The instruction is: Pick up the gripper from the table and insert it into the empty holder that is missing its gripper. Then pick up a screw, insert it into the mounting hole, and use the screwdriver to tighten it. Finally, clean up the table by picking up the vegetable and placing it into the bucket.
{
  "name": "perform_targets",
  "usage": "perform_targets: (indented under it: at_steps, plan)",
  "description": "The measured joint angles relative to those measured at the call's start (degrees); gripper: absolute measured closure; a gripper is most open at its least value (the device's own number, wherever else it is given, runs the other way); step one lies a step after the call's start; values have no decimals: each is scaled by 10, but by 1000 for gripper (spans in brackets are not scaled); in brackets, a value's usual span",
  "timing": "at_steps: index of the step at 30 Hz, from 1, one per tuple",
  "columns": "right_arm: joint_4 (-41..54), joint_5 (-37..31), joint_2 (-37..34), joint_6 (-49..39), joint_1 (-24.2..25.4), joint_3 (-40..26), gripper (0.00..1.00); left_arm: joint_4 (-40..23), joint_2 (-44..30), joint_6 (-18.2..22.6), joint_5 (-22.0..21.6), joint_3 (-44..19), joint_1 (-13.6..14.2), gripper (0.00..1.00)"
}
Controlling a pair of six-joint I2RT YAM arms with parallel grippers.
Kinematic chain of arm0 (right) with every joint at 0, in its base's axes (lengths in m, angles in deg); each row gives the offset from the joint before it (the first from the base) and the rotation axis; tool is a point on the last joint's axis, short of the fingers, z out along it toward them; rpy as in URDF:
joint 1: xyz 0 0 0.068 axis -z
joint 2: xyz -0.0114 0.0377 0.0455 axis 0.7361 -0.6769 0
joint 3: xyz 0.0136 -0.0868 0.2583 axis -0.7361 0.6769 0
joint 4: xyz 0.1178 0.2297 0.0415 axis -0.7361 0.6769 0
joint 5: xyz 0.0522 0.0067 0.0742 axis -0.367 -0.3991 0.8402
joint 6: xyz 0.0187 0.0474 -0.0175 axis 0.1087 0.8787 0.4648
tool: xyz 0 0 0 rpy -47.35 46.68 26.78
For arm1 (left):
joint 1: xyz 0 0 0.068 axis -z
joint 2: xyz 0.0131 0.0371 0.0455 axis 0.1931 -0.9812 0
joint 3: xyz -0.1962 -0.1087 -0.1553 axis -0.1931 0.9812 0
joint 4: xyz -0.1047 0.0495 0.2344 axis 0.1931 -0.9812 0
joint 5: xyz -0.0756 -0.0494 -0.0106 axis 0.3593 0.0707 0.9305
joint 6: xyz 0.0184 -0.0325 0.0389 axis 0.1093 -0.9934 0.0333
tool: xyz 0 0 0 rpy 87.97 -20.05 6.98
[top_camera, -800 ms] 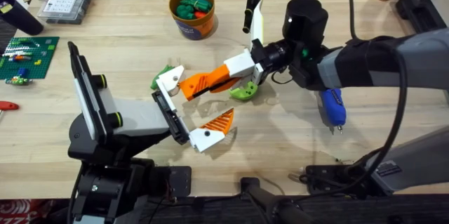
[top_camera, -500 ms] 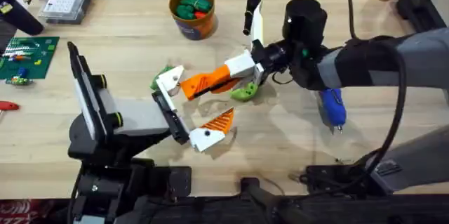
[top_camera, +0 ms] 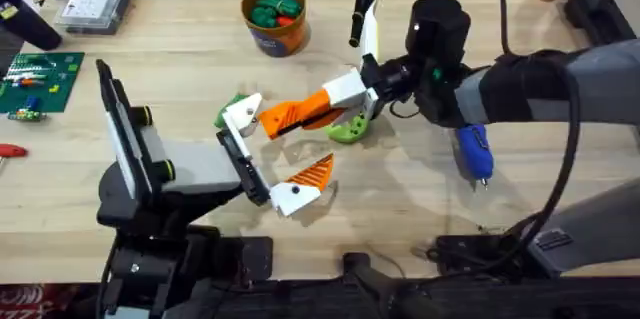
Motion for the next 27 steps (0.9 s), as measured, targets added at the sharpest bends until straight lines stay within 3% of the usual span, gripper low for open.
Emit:
perform_targets:
  at_steps: [27]
  plan:
    - [-32,4,8,17,-6,0,988,0,0,0,0,0,0,14]
